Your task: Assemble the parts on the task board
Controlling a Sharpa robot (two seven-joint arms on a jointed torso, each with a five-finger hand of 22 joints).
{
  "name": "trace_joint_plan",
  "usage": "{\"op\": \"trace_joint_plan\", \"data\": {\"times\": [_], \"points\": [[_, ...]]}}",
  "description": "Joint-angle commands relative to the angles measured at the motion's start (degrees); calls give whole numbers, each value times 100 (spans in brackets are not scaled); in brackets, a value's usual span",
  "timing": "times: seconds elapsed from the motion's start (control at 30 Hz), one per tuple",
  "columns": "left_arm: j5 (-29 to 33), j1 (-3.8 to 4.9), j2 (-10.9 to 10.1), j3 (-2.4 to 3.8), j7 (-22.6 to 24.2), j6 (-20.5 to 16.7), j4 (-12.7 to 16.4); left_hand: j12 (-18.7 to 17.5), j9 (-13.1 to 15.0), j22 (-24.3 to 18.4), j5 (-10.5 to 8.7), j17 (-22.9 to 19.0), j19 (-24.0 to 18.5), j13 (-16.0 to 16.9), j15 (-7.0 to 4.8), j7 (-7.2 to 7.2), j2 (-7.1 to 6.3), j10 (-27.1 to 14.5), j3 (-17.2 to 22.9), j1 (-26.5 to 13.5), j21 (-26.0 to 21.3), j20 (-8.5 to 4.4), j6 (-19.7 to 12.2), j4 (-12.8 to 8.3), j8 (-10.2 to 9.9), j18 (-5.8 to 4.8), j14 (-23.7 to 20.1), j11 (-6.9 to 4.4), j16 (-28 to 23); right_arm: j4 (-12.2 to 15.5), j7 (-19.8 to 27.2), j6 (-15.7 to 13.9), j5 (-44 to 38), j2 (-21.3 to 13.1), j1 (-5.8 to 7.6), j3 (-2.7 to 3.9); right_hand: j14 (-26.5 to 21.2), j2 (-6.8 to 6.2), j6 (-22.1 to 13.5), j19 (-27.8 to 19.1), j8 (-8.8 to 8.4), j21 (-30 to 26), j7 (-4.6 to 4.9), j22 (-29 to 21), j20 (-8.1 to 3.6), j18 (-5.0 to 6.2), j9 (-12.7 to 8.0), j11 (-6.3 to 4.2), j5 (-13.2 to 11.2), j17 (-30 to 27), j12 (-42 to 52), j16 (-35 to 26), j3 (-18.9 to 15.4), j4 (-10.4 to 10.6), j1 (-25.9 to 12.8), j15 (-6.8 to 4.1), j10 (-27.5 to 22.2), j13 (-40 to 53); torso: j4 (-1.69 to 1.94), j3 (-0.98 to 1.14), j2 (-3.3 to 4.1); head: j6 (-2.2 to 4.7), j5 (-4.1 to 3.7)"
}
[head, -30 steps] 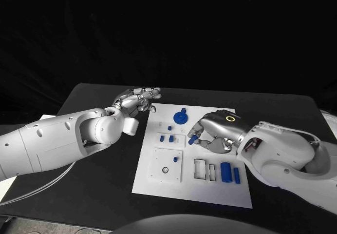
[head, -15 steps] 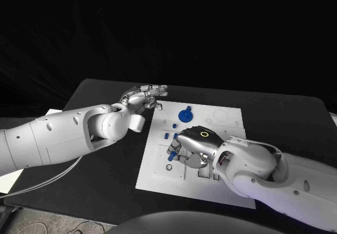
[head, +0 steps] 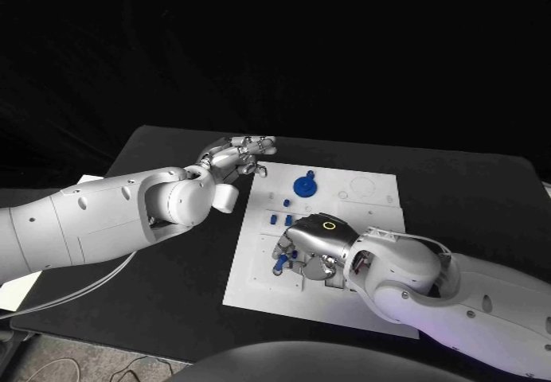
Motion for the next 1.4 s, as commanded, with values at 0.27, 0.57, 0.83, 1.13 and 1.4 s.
{"op": "trace_joint_plan", "data": {"times": [0.27,0.57,0.83,1.13,1.4], "points": [[1,3,22,3,17,118,-18,40,-3,-13,-33,-14,-24,10,17,22,27,-47,-39,-17,-39,1,-40,-6,1,101,-42,14,-9,-19,96,204,-98,64,-55,-10,232,-37,14,14,27,13,34,-1,-5,26,5,-88,14,-3,-35,19,41,-6,-4,-18,111,1,-2,3,1,-11,12],[0,3,22,3,15,121,-15,40,-3,-13,-33,-14,-24,10,17,22,27,-47,-39,-17,-39,1,-40,-6,1,101,-42,14,-9,-113,-15,317,-238,98,-62,-23,232,-40,15,13,27,11,35,-3,-4,26,5,-88,15,-2,-38,20,46,-12,-6,-17,112,1,6,-2,-1,-27,1],[-1,3,14,3,13,118,-16,40,-3,-13,-33,-14,-24,10,17,22,27,-47,-39,-17,-39,1,-40,-6,1,101,-42,14,-9,-140,-74,303,-380,117,-71,-32,231,-44,16,10,25,8,38,-8,-3,27,5,-85,13,-8,-42,16,48,-14,-17,-16,113,2,7,-3,-3,-37,-1],[-2,3,5,3,11,118,-8,40,-3,-13,-33,-14,-24,10,17,22,27,-47,-39,-17,-39,1,-40,-6,1,101,-42,14,-9,-150,-142,412,-471,166,-76,-42,230,-56,19,7,24,6,39,-11,0,27,5,-83,12,-7,-49,18,53,-20,-46,-12,119,4,0,-4,-3,-39,2],[-6,3,2,3,9,117,-2,40,-3,-13,-33,-14,-24,10,17,22,27,-47,-39,-17,-39,1,-40,-6,1,101,-42,14,-9,-228,-184,417,-471,247,-75,-102,158,-424,-525,-166,-39,-276,119,-407,110,89,-87,83,27,-273,-142,-144,-204,123,-562,140,-715,-33,4,-3,-7,-40,-2]]}}
